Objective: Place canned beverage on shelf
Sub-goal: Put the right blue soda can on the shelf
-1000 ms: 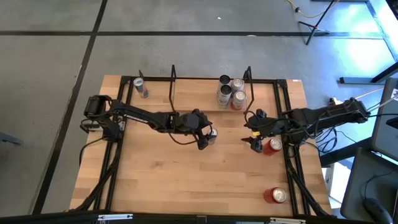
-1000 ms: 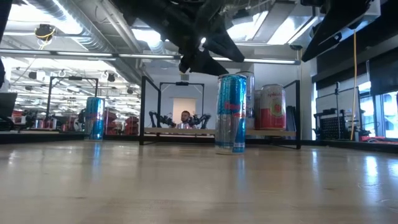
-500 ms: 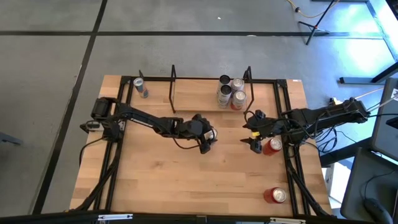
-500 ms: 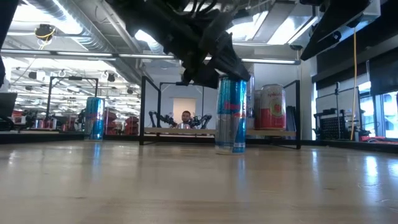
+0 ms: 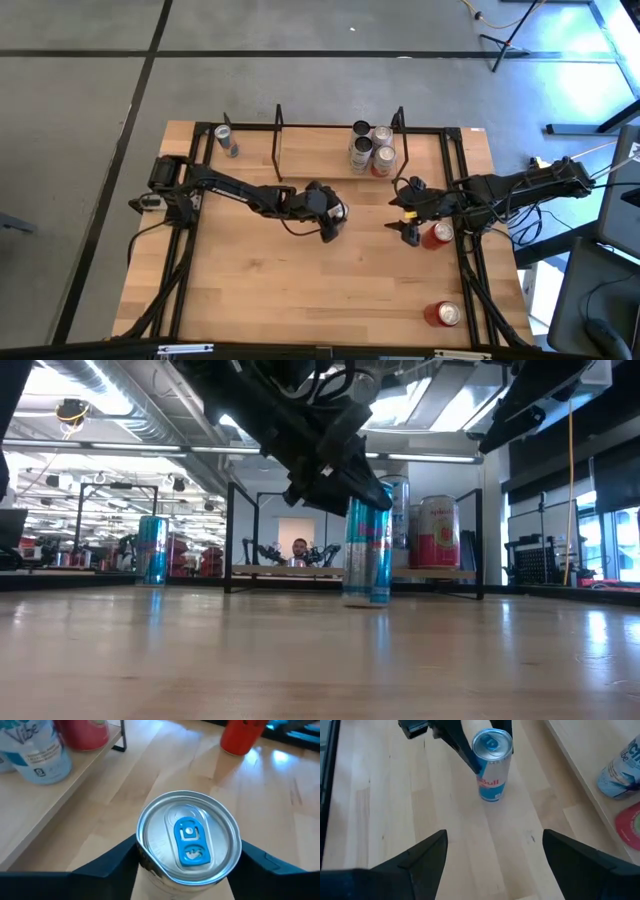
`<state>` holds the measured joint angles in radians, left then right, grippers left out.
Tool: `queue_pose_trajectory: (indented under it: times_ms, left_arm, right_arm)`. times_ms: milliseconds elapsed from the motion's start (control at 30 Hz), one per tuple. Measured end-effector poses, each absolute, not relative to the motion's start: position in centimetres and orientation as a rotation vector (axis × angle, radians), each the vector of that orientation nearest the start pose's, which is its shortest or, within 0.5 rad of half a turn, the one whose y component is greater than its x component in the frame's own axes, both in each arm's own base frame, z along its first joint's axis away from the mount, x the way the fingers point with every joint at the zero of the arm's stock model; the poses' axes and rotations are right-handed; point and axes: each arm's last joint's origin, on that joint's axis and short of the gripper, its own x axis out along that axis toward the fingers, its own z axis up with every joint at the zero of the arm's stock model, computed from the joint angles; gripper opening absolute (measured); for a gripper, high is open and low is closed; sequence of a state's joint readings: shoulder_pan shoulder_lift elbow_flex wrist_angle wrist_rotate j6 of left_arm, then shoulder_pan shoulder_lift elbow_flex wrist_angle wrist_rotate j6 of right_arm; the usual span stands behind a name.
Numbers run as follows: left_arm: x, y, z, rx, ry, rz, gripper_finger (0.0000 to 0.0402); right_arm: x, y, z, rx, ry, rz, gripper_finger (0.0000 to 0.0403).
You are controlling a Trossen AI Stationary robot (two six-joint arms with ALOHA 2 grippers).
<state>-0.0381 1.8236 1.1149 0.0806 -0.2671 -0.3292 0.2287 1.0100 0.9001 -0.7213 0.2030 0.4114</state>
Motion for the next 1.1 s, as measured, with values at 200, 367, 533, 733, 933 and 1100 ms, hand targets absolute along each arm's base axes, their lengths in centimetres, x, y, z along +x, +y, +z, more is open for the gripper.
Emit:
queue_pose_trajectory:
  times_ms: [200, 367, 533, 733, 933, 1100]
  left_arm:
    - [38.7, 0.6, 19.7, -0.291, 0.536, 0.377, 0.0190]
    - [37.9, 1.6, 24.8, -0.260, 0.462, 0.364, 0.0190]
    - [36.9, 4.2, 29.7, -0.148, 0.458, 0.405, 0.0190]
    - [36.6, 8.6, 31.7, -0.086, 0.507, 0.382, 0.0190]
    - [34.8, 13.8, 31.2, -0.122, 0.544, 0.387, 0.0190]
    - [34.3, 16.8, 30.6, -0.113, 0.532, 0.356, 0.0190]
  right_arm:
    - [19.1, 3.8, 28.9, 0.202, 0.787, -0.162, 0.0310]
    - [19.0, 3.8, 28.9, 0.199, 0.799, -0.165, 0.0310]
    - [19.0, 3.7, 28.8, 0.187, 0.797, -0.191, 0.0310]
    - [19.1, 3.0, 28.8, 0.184, 0.792, -0.239, 0.0310]
    - [19.0, 1.7, 28.5, 0.239, 0.855, -0.232, 0.0310]
    - [19.0, 0.5, 28.4, 0.229, 0.864, -0.258, 0.0310]
